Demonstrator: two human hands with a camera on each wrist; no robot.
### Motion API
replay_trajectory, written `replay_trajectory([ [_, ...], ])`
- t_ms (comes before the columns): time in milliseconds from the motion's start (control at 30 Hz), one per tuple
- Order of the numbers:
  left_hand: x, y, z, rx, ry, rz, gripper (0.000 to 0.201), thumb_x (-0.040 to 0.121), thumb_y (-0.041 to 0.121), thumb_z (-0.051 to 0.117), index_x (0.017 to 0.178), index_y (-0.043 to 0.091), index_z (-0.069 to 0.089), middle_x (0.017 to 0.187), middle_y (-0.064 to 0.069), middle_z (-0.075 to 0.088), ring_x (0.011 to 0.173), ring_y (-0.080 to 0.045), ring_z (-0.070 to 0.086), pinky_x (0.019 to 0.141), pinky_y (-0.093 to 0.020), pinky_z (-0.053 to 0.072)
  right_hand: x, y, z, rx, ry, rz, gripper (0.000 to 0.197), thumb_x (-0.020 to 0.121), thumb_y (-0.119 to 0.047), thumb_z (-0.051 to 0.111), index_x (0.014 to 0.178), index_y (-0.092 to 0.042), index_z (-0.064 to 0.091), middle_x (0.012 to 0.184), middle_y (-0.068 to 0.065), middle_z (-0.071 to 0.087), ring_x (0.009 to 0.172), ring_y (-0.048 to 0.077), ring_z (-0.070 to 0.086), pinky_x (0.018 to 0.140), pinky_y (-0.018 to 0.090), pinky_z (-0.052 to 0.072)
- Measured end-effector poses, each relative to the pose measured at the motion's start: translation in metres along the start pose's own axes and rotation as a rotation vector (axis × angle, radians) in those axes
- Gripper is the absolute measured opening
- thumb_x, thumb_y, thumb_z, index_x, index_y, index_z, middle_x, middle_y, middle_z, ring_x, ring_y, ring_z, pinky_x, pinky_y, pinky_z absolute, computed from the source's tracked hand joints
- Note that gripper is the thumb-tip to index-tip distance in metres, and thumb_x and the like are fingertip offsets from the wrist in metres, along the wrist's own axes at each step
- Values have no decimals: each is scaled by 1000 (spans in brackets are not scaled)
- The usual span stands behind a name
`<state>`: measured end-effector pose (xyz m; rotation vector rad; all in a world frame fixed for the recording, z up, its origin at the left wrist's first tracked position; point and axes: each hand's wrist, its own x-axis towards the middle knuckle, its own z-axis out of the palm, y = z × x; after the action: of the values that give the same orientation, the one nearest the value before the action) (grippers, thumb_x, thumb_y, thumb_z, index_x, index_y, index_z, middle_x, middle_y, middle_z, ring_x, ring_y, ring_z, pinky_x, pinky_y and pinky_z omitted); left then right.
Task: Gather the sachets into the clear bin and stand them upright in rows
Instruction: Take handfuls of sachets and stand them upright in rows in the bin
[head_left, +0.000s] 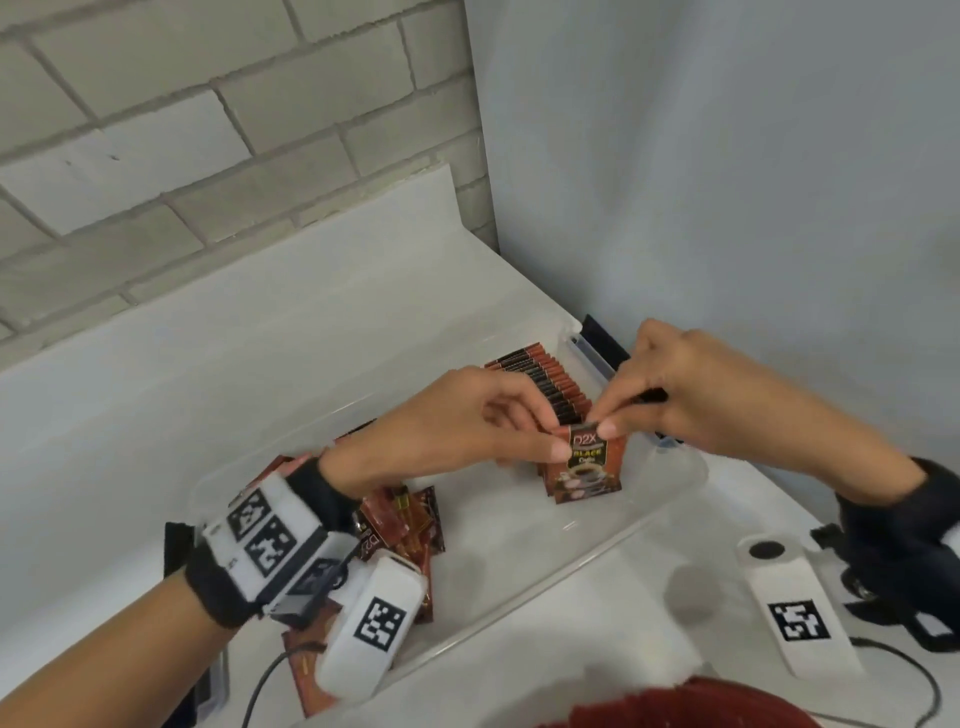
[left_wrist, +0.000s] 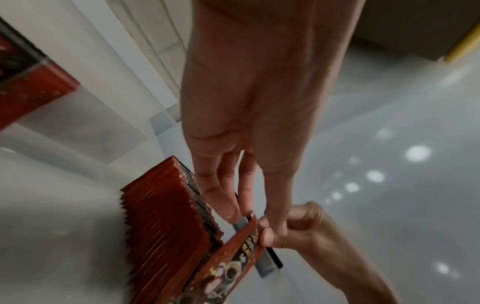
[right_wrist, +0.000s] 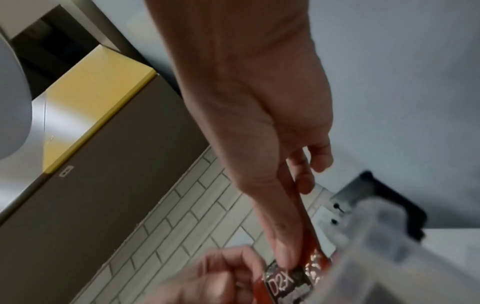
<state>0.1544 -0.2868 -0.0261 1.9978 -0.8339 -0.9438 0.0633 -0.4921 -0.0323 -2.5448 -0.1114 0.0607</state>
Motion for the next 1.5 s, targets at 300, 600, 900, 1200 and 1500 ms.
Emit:
replay_trajectory([
  [300,27,-2,18,159,34,49,8,79,9,76,76,13,69,64,-1,72,61,-7,68,74,-17,52,-7,-16,2,80,-110,-86,7,87,-19,61,90,-24,65,77,-14,64,81,-6,57,71,8,43],
  [600,22,-2,13,306,-40,225,15,83,7,73,94,14,66,79,-1,66,69,1,59,66,-9,44,4,-42,25,-449,-703,96,38,104,-27,31,69,-15,39,72,-1,38,56,11,35,48,21,27],
  [900,26,-16,26,505,-141,281,27,79,1,73,95,12,55,71,11,55,66,-3,58,61,-11,45,1,-42,24,-363,-662,77,24,102,-28,34,84,-15,44,85,1,43,72,19,46,63,28,39],
  [1200,22,-10,27,857,-87,317,23,85,28,67,102,17,55,68,14,40,69,-11,48,51,-19,28,3,-42,35,-255,-652,115,32,103,-33,34,106,-12,57,94,0,54,81,18,52,71,27,43],
  [1500,17,-11,9,639,-46,366,39,93,12,56,132,17,53,112,3,42,96,3,40,80,-17,43,3,-43,36,-265,-675,176,33,103,-33,30,81,-16,48,96,7,58,81,20,52,68,27,41],
])
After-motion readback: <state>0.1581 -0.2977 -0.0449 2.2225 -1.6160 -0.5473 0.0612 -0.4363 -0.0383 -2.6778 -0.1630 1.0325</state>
